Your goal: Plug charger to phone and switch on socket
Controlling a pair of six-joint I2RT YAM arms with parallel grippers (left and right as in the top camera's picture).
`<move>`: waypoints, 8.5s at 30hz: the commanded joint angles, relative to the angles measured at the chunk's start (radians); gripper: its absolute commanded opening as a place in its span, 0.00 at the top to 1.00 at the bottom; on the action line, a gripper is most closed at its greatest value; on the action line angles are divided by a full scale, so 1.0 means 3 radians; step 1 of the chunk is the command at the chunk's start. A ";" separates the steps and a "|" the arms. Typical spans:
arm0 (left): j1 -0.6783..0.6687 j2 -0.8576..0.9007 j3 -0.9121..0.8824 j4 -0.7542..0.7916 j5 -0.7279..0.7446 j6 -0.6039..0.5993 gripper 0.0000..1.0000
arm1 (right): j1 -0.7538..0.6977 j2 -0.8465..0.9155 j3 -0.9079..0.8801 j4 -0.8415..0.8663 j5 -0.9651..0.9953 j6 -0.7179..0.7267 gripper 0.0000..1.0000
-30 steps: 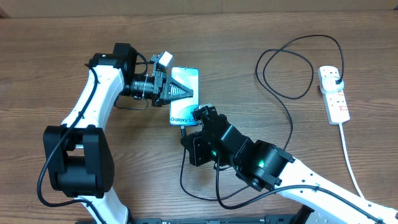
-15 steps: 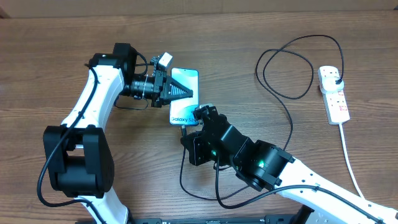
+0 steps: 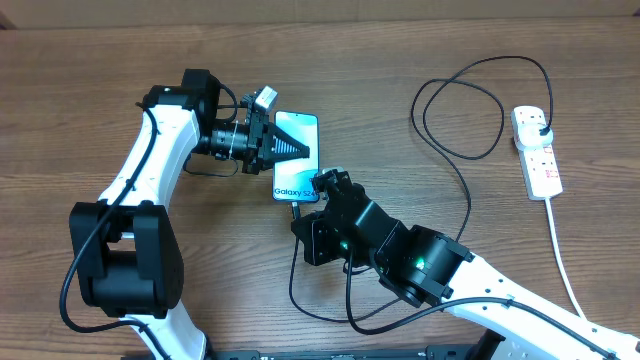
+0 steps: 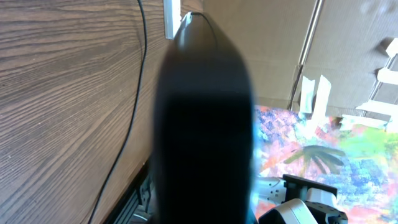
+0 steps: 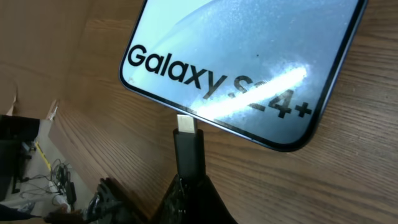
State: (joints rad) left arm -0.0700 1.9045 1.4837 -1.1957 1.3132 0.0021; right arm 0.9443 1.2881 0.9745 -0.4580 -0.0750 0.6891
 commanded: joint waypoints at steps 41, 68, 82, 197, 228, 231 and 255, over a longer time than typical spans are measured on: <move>0.0010 -0.0006 0.0075 0.0001 0.0046 0.0243 0.96 | -0.0167 -0.0006 -0.0006 0.0195 0.0268 0.0421 0.96; -0.0149 -0.0006 0.0075 -0.0024 0.0183 0.0706 0.96 | -0.0168 -0.0004 -0.0006 0.0337 0.0251 0.0374 0.96; -0.0168 -0.0006 0.0075 -0.0078 0.0057 0.0706 0.96 | -0.0426 -0.0004 0.0032 0.0350 0.0117 0.0277 0.96; -0.0408 -0.0018 0.0964 -0.0132 0.0898 0.0430 0.96 | -0.2037 0.0434 0.0024 0.1723 -0.4153 0.0949 0.53; -0.0412 -0.0028 0.0977 -0.0064 -0.0078 0.0512 0.23 | -0.2041 0.0434 0.0024 0.1460 -0.3723 0.0623 0.96; -0.0333 -0.0028 0.0977 -0.0071 -0.0308 0.0496 0.19 | -0.2043 0.0434 0.0024 0.0988 -0.3473 0.0285 0.96; -0.0170 -0.0028 0.0973 -0.0198 -0.3147 0.0165 0.00 | -0.2019 0.1064 -0.0336 -0.0378 -0.1818 -0.0757 0.96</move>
State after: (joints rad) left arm -0.1177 1.9133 1.7504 -1.2587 0.4416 0.0601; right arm 0.3344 1.5761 0.8864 -0.5915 -0.6209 0.4919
